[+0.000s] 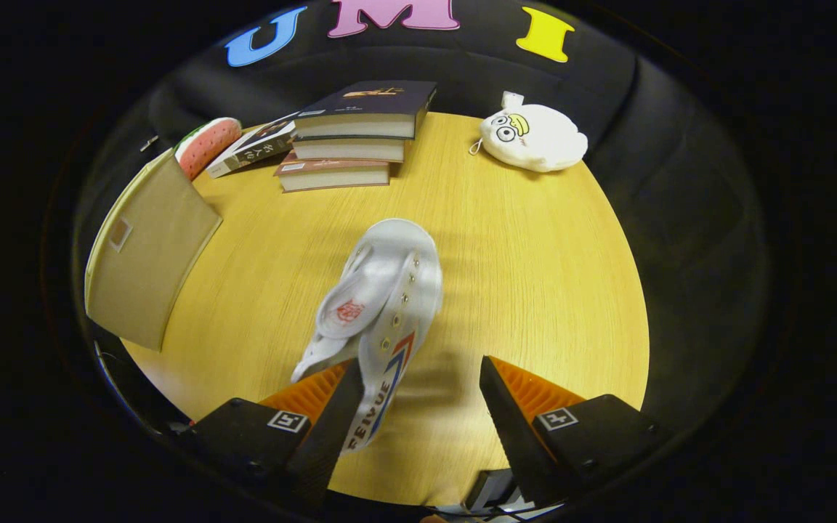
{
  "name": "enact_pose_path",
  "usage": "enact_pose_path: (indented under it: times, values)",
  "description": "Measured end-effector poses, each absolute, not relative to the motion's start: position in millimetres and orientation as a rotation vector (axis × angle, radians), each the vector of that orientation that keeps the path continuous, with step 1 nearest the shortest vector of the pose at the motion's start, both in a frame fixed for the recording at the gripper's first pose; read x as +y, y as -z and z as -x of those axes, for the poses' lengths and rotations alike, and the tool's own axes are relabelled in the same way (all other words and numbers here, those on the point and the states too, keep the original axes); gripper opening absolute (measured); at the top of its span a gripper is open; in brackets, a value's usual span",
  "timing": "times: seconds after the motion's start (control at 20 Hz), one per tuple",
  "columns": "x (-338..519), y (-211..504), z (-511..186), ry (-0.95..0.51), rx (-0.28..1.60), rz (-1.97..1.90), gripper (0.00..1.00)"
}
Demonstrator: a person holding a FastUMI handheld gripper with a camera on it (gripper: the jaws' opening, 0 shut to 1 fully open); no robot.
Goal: Open the storage box then place both shoes into the box .Put the left shoe in first, then the right shoe, with the right side of both shoes facing outward in a uniform manner.
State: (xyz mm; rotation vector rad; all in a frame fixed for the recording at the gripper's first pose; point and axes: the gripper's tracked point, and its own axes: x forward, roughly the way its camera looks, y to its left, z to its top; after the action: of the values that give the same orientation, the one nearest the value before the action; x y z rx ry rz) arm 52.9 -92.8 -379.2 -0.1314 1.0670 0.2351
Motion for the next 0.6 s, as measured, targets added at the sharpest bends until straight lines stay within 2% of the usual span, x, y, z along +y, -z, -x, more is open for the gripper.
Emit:
enact_pose_path:
  times: [0.2, 0.3, 0.35, 0.45, 0.5, 0.6]
  values:
    - [-88, 389, -73, -0.21, 1.062, 0.065, 0.99]
    - [-78, 393, -77, -0.23, 1.076, 0.013, 0.91]
    - [-74, 394, -79, -0.229, 1.082, -0.008, 0.74]
    - [-71, 397, -79, -0.22, 1.097, -0.016, 0.32]
    - [-74, 398, -80, -0.202, 1.102, -0.014, 0.36]
    - [-79, 398, -83, -0.168, 1.101, -0.04, 0.21]
